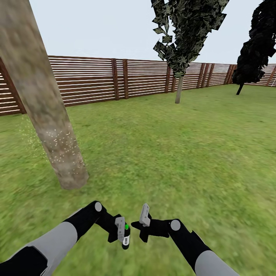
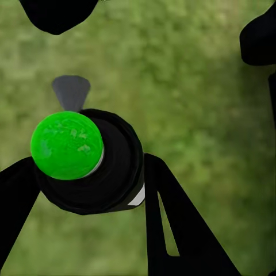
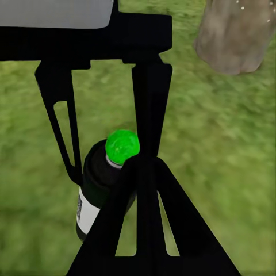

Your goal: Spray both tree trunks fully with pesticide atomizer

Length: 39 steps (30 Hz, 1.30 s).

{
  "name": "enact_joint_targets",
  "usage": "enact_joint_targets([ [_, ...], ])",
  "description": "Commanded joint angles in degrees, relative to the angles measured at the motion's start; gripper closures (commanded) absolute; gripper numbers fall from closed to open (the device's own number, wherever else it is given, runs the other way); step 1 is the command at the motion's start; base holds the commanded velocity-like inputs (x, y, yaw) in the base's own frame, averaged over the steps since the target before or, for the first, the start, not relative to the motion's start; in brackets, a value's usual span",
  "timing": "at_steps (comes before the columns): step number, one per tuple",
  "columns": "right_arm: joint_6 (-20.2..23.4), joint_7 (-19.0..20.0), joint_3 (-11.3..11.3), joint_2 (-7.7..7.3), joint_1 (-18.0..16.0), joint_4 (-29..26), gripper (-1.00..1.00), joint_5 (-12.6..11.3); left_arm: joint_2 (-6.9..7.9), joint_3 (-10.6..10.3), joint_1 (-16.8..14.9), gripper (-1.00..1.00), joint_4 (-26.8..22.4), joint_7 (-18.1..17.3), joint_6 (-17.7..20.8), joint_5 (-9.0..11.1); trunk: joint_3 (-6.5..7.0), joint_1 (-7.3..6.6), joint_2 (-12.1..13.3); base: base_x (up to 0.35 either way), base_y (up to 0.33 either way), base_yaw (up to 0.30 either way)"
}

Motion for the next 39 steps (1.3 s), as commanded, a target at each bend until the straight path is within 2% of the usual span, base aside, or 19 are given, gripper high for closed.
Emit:
enact_joint_targets([
  [1,0.01,0.00,0.00,0.00,0.00,0.00,1.00,-0.02,-0.03,0.01,0.00,1.00,0.00,-0.01,-0.01,0.01,0.00,0.00,0.00,0.000,0.000,0.000],
  [24,-0.02,0.00,0.00,0.00,0.00,0.00,1.00,0.03,-0.27,0.16,0.00,1.00,-0.65,0.19,-0.09,0.18,0.00,0.00,0.00,0.000,0.000,0.000],
  [25,-0.02,0.00,0.00,0.00,0.00,0.00,1.00,0.03,-0.38,0.17,0.00,1.00,-0.64,0.18,-0.14,0.36,0.00,0.00,0.00,0.000,0.000,0.000],
  [26,-0.02,0.00,0.00,-0.02,0.00,0.00,1.00,0.03,-0.45,0.13,0.00,1.00,-0.49,0.17,-0.40,1.99,0.00,0.00,0.00,0.000,0.000,0.000],
  [28,-0.02,0.00,0.00,-0.02,0.00,0.00,1.00,0.03,-0.46,0.04,0.00,1.00,-0.14,0.17,-1.21,4.01,0.00,0.00,0.00,0.000,0.000,0.000],
  [37,-0.02,0.00,0.00,-0.09,0.00,0.06,1.00,0.03,-0.35,0.02,0.00,1.00,0.10,0.17,-1.47,4.52,0.00,0.00,0.00,0.000,0.000,0.000],
  [39,-0.02,0.00,0.00,-0.09,0.00,0.07,1.00,0.03,0.07,-0.05,0.03,1.00,0.25,0.59,-1.43,4.40,0.00,0.00,0.00,0.000,0.000,0.000],
])
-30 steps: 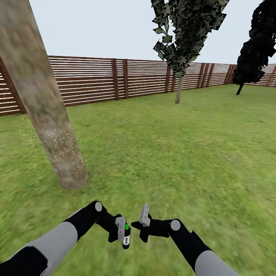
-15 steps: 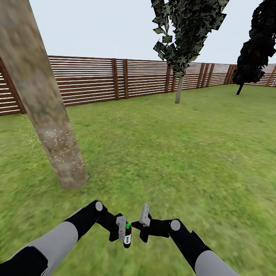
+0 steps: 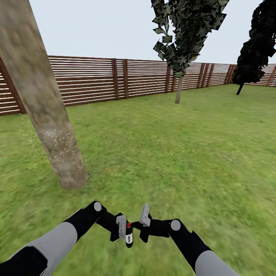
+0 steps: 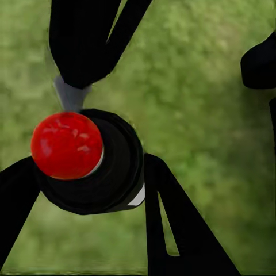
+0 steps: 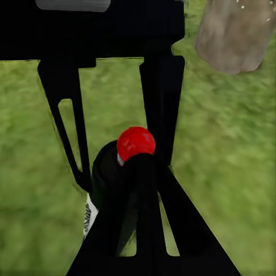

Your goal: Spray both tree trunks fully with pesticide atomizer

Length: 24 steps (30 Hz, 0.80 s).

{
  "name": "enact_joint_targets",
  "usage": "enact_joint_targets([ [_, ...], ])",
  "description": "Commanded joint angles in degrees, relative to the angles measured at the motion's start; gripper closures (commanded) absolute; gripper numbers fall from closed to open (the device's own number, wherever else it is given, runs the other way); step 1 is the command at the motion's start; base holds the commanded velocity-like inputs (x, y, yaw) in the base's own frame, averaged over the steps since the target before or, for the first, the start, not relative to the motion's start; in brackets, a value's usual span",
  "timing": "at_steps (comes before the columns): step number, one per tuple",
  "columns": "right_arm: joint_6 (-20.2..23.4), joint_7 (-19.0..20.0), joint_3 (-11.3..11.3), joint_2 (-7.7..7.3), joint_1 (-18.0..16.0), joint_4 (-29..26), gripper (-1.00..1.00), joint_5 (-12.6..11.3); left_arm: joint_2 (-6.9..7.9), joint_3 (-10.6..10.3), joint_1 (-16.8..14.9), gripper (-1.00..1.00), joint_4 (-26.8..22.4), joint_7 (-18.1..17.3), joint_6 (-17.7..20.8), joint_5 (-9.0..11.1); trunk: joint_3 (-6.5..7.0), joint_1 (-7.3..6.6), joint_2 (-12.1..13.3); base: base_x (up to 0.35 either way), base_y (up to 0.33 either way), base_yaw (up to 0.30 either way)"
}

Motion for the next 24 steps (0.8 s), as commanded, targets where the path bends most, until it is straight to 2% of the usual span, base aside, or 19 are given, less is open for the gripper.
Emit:
enact_joint_targets([
  [1,0.00,0.00,0.00,0.00,0.00,0.01,1.00,-0.01,0.38,-0.02,0.03,1.00,0.62,1.31,0.00,-0.01,0.00,0.00,0.00,0.000,0.000,0.000],
  [4,0.00,0.00,0.06,0.00,0.00,0.01,1.00,-0.05,1.39,-0.47,0.05,1.00,4.30,3.19,0.01,-0.25,0.00,0.00,0.00,0.000,0.000,0.000],
  [7,0.00,0.00,0.09,0.00,0.00,0.09,1.00,-0.04,4.61,-0.64,0.05,1.00,5.02,3.43,0.04,-0.41,0.00,0.00,0.00,0.000,0.000,0.000],
  [9,0.00,0.00,0.09,0.00,0.00,0.15,1.00,-0.01,6.94,-0.67,0.35,1.00,5.10,3.45,0.09,-1.25,0.00,0.00,0.00,0.000,0.000,0.000],
  [11,0.00,0.00,0.09,-0.07,0.00,0.18,1.00,0.00,11.36,-0.67,0.84,1.00,5.10,3.45,0.10,-1.63,0.00,0.00,0.00,0.000,0.000,0.000],
  [12,0.00,0.00,0.09,-0.08,0.00,0.22,1.00,0.00,12.56,-0.68,0.89,1.00,5.13,3.45,0.14,-1.67,0.00,0.00,0.00,0.000,0.000,0.000],
  [13,0.00,0.00,0.09,-0.10,0.00,0.27,1.00,0.00,16.76,-0.57,1.85,1.00,5.15,3.54,0.23,-1.76,0.00,0.00,0.00,0.000,0.000,0.000],
  [16,0.00,0.00,0.02,-0.42,0.00,0.29,1.00,0.01,20.89,-0.43,2.89,1.00,5.19,3.65,0.52,-1.77,0.00,0.00,0.00,0.000,0.000,0.000],
  [17,0.00,-0.02,0.01,-0.49,0.01,0.34,-1.00,0.06,21.89,-0.42,2.99,1.00,5.57,3.82,0.69,-1.71,0.00,0.00,0.00,0.000,0.000,0.000],
  [19,-0.06,-0.22,0.00,-0.57,0.00,0.44,-1.00,0.12,22.24,-0.23,3.03,1.00,7.67,6.94,0.77,-1.62,0.00,0.00,0.00,0.000,0.000,0.000],
  [21,-0.08,-2.98,-0.06,-0.78,0.07,2.57,-1.00,0.16,22.04,-0.05,3.04,1.00,12.38,16.68,0.52,-0.94,0.00,0.00,0.00,0.000,0.000,0.000],
  [22,-0.08,-9.00,-0.08,-1.05,0.08,7.35,-1.00,0.15,21.30,0.04,3.09,1.00,16.35,22.40,0.27,1.52,0.00,0.00,0.00,0.000,0.000,0.000],
  [23,-0.09,-19.76,-0.07,-1.14,0.08,14.87,-1.00,0.05,20.11,0.10,4.56,1.00,19.90,27.44,-0.07,7.94,0.00,0.00,0.00,0.000,0.000,0.000],
  [24,-0.09,-27.25,-0.05,-1.12,0.13,19.65,-1.00,-0.09,19.62,0.09,6.53,1.00,20.72,29.93,-0.89,12.75,0.00,0.00,0.00,0.000,0.000,0.000],
])
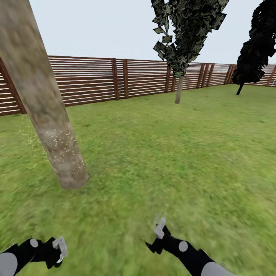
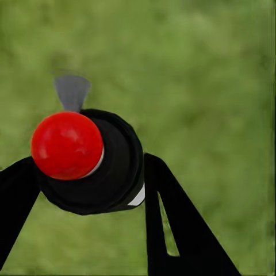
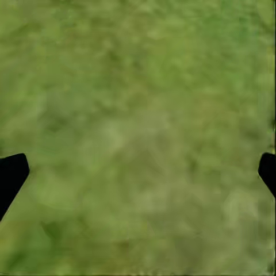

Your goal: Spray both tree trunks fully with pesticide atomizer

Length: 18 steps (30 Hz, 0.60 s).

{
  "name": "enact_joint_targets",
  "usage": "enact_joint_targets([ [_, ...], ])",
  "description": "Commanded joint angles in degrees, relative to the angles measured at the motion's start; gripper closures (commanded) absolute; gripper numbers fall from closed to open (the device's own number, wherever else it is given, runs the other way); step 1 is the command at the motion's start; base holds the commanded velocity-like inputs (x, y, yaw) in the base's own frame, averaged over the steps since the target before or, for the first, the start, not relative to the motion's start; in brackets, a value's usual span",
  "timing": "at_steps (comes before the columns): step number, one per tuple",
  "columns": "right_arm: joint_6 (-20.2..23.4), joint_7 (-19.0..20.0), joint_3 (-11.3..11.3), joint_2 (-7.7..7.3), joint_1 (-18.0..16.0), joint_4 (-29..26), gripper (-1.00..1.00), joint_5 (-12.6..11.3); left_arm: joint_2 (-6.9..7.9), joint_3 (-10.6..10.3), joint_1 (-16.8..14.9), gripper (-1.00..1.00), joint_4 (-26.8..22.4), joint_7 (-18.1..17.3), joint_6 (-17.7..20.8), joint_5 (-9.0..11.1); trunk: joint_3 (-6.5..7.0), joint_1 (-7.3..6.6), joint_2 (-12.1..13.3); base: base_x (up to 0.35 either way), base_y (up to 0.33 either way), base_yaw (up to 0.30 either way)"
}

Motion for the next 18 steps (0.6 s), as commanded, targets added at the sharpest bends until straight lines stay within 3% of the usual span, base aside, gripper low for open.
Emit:
enact_joint_targets([
  [1,-0.08,-8.61,-0.04,0.13,0.00,5.25,-1.00,-0.35,-0.59,0.39,2.47,1.00,0.44,2.87,-2.38,5.73,0.02,-0.01,0.00,0.000,0.000,0.000],
  [3,-1.20,-23.50,-0.16,0.08,0.33,11.23,-1.00,-0.61,-1.91,0.41,7.76,1.00,0.85,9.90,-7.94,16.38,0.02,-0.01,0.00,0.000,0.000,0.000],
  [5,-5.82,-31.96,-0.29,-0.04,2.98,12.86,-1.00,-1.49,-3.27,0.42,12.65,1.00,0.93,19.49,-10.13,27.55,0.02,-0.01,0.00,0.000,0.000,0.000],
  [6,-8.63,-35.10,-0.35,-0.05,4.30,13.11,-1.00,-3.38,-3.74,0.42,14.21,1.00,0.96,22.67,-10.62,33.78,0.02,-0.01,0.00,0.000,0.000,0.000],
  [7,-11.05,-37.92,-0.37,-0.02,5.26,13.29,-1.00,-6.94,-4.00,0.42,15.09,1.00,1.08,24.35,-11.69,40.29,0.02,-0.01,0.00,0.000,0.000,0.000],
  [8,-12.83,-39.76,-0.32,-0.01,6.01,13.44,-1.00,-12.95,-4.28,0.42,15.98,1.00,1.40,25.37,-13.06,47.21,0.02,-0.01,0.00,0.000,0.000,0.000],
  [9,-13.43,-40.37,-0.28,0.00,6.34,13.50,-1.00,-16.20,-4.50,0.42,16.77,1.00,1.50,25.69,-13.56,50.01,0.02,-0.01,0.00,0.000,0.000,0.000],
  [10,-13.74,-40.68,-0.30,0.00,6.53,13.56,-1.00,-18.00,-4.72,0.40,17.50,1.00,1.55,25.85,-13.87,51.55,0.02,-0.01,0.00,0.000,0.000,0.000],
  [12,-13.98,-40.88,-0.26,0.04,6.78,13.66,-1.00,-19.40,-5.31,0.42,18.27,1.00,1.64,26.29,-14.05,52.88,0.02,-0.01,0.00,0.000,0.000,0.000],
  [14,-13.99,-40.86,-0.22,0.10,7.49,13.72,-1.00,-19.79,-6.56,0.42,19.09,1.00,1.63,26.50,-14.11,53.18,0.02,-0.01,0.00,0.000,0.000,0.000],
  [18,-13.89,-40.83,-0.25,0.07,10.07,13.74,-1.00,-19.82,-7.01,0.43,19.33,1.00,1.64,26.63,-14.11,53.31,0.02,-0.01,0.00,0.000,0.000,0.000],
])
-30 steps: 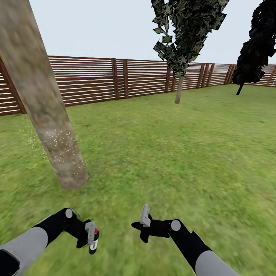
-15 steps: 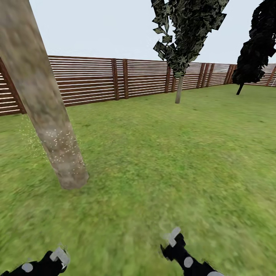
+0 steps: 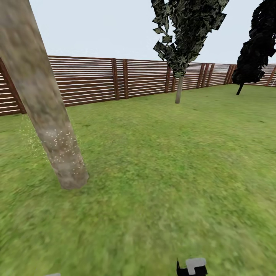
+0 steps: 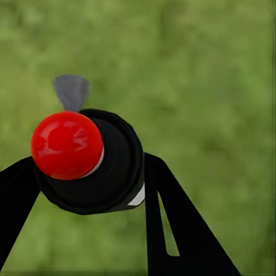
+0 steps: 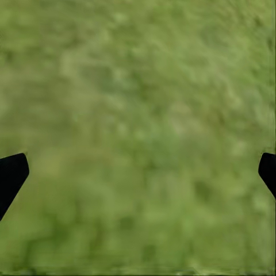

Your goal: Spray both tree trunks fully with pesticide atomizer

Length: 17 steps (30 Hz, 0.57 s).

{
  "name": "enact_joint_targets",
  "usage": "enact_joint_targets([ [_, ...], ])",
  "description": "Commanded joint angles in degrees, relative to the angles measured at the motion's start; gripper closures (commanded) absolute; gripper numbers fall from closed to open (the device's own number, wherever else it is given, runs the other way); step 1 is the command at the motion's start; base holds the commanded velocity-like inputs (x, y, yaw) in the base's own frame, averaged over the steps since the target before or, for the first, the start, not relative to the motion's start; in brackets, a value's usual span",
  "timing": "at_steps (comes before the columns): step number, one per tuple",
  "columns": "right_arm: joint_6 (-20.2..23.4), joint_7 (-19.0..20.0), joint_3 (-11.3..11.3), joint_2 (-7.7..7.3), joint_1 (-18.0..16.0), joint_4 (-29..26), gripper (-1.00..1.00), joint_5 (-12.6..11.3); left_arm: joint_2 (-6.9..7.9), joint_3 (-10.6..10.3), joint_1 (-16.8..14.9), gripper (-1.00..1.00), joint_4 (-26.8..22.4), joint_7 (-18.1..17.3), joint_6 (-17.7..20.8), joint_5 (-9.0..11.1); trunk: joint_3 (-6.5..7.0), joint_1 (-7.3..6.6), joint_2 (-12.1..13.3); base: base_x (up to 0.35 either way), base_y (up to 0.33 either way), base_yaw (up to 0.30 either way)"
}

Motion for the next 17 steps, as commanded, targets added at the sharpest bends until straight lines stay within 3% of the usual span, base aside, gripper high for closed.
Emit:
enact_joint_targets([
  [1,0.05,0.00,0.04,0.01,0.71,0.00,-1.00,0.03,-0.06,-0.01,0.00,1.00,-0.01,-0.01,0.00,0.00,0.00,0.00,0.00,0.000,0.000,0.000],
  [5,0.09,0.00,0.04,0.01,2.15,0.00,-1.00,0.04,-0.16,-0.06,0.01,1.00,0.00,-0.05,-0.04,-0.01,0.00,0.00,0.00,0.000,0.000,0.000],
  [17,0.09,0.00,0.13,0.17,2.32,0.00,-1.00,-0.02,-0.26,-0.11,0.30,1.00,0.06,-0.16,0.06,-0.46,0.00,0.00,0.00,0.000,0.000,0.000],
])
